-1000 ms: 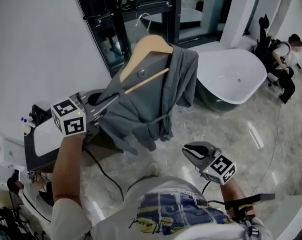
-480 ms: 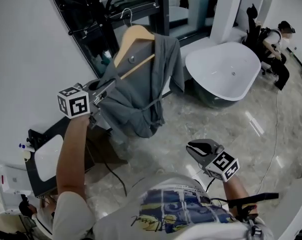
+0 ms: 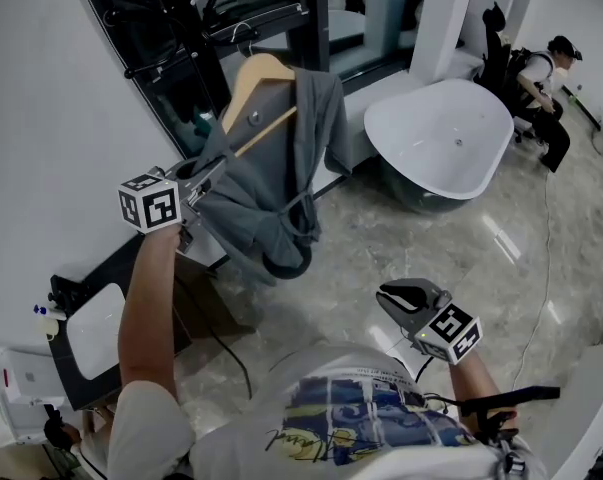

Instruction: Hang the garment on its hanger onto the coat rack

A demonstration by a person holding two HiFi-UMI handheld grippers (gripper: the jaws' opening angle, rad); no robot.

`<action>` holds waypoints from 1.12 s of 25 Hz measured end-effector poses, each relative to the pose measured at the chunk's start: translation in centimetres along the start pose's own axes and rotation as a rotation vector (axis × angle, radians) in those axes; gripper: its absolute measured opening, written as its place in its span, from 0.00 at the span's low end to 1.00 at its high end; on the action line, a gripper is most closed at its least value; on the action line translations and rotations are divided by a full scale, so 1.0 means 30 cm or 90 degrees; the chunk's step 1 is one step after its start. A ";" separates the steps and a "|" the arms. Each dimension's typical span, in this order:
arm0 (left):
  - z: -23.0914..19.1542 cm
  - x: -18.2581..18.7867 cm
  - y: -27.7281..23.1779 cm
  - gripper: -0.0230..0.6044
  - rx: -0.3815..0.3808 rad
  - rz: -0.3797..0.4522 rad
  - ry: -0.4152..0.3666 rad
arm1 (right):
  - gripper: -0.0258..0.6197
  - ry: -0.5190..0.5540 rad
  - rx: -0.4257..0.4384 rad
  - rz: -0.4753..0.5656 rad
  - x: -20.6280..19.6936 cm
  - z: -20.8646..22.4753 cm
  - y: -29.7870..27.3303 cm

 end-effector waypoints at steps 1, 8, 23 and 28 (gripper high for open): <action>-0.007 -0.010 0.001 0.08 0.004 0.000 0.001 | 0.11 -0.002 -0.002 -0.004 -0.005 0.003 0.001; -0.056 -0.066 0.038 0.08 0.025 0.000 0.003 | 0.11 -0.005 0.007 -0.009 -0.005 -0.018 -0.043; -0.096 -0.084 0.061 0.12 0.100 0.005 -0.062 | 0.11 -0.011 0.020 -0.018 -0.024 -0.028 0.013; -0.085 -0.070 0.078 0.28 0.167 0.017 -0.094 | 0.11 -0.010 0.017 -0.015 -0.036 -0.024 0.074</action>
Point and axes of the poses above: the fingertips, and each gripper's own axes: y backward along the fingers, z to its right, x out of its top, the point moved 6 cm from there along y, backward along the fingers, and after that the axes turned 10 degrees about z, right-handed, at the moved point
